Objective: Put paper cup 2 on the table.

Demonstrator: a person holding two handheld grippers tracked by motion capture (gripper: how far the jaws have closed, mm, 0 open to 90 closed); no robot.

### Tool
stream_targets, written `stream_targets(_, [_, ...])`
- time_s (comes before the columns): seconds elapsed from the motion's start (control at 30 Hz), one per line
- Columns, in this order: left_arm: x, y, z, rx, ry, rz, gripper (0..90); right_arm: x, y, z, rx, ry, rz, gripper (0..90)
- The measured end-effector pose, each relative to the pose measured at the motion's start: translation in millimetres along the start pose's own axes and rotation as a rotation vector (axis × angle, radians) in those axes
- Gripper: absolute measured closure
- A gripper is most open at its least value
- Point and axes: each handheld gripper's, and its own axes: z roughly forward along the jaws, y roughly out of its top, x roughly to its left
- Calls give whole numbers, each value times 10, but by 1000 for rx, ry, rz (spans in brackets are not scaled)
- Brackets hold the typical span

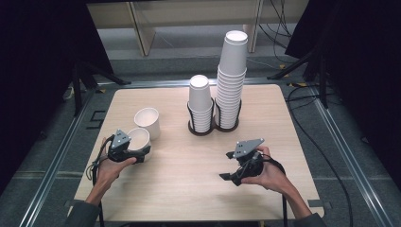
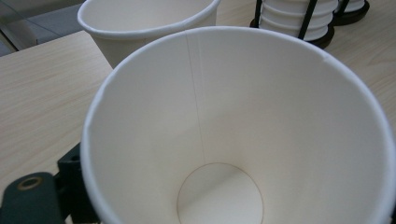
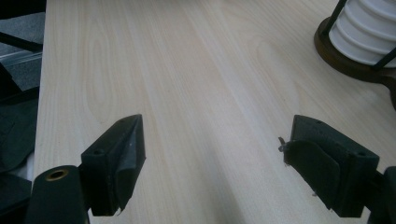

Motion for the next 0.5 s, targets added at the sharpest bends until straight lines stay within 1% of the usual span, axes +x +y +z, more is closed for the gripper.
stream_targets(0.07, [-7, -24, -4, -24, -1, -3, 108, 3, -3, -2, 1, 1, 0, 199])
stream_targets(0.1, [-3, -37, -3, -16, -8, 4, 108, 5, -5, -4, 2, 1, 2, 199])
stream_targets(0.13, [-7, -47, -8, 0, 1, 6, 111, 5, -7, -9, 5, -2, 1, 199])
stream_targets(0.2, [15, -56, -12, -13, -7, 3, 116, 1, -14, -10, 5, -3, 2, 199])
stream_targets(0.27, [15, -66, -38, -3, 6, -8, 116, 1, -22, -8, 4, -1, 2, 199])
stream_targets(0.33, [20, -85, -47, -12, 3, -10, 117, 2, -27, -11, 4, -1, 3, 199])
stream_targets(0.4, [18, -100, -47, -4, 1, 2, 120, 2, -30, -12, 4, 0, 6, 200])
stream_targets(0.5, [-7, -101, -41, 11, 19, 14, 117, 1, -33, -5, 7, 5, 0, 200])
